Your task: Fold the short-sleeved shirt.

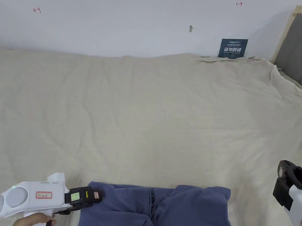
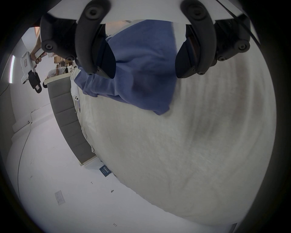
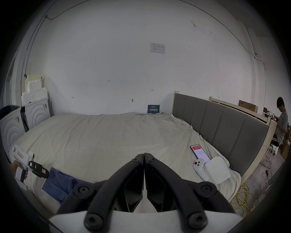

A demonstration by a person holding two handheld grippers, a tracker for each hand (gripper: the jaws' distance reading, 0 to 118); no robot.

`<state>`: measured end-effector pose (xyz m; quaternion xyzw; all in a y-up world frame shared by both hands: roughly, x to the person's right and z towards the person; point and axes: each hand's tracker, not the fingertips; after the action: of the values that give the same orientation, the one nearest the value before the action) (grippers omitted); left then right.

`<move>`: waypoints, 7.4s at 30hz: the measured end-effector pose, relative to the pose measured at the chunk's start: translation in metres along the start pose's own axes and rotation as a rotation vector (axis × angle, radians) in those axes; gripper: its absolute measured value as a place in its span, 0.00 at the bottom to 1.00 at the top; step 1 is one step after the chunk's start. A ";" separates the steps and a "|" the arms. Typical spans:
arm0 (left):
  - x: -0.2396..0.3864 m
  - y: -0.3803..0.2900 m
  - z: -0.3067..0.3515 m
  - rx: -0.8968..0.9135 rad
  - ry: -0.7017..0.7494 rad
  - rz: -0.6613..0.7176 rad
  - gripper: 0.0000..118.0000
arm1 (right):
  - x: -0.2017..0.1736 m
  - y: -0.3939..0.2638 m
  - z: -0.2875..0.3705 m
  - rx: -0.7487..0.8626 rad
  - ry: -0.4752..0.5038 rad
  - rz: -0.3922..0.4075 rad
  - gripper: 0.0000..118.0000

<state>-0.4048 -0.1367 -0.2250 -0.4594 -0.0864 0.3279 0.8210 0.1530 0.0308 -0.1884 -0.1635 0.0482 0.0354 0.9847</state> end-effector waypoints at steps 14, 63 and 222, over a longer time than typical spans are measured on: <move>0.005 -0.002 -0.019 -0.021 0.001 0.000 0.70 | -0.007 0.000 -0.004 -0.007 0.015 0.000 0.01; 0.193 0.024 -0.013 -0.102 -0.011 -0.182 0.03 | 0.007 0.005 0.008 0.025 0.020 -0.038 0.01; 0.146 -0.060 0.076 0.757 0.342 -0.471 0.00 | -0.140 -0.148 -0.086 -0.311 0.124 -0.011 0.01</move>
<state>-0.2987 -0.0156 -0.1575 -0.1434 0.0737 0.0611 0.9850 0.0197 -0.1440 -0.2073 -0.3161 0.1021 0.0269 0.9428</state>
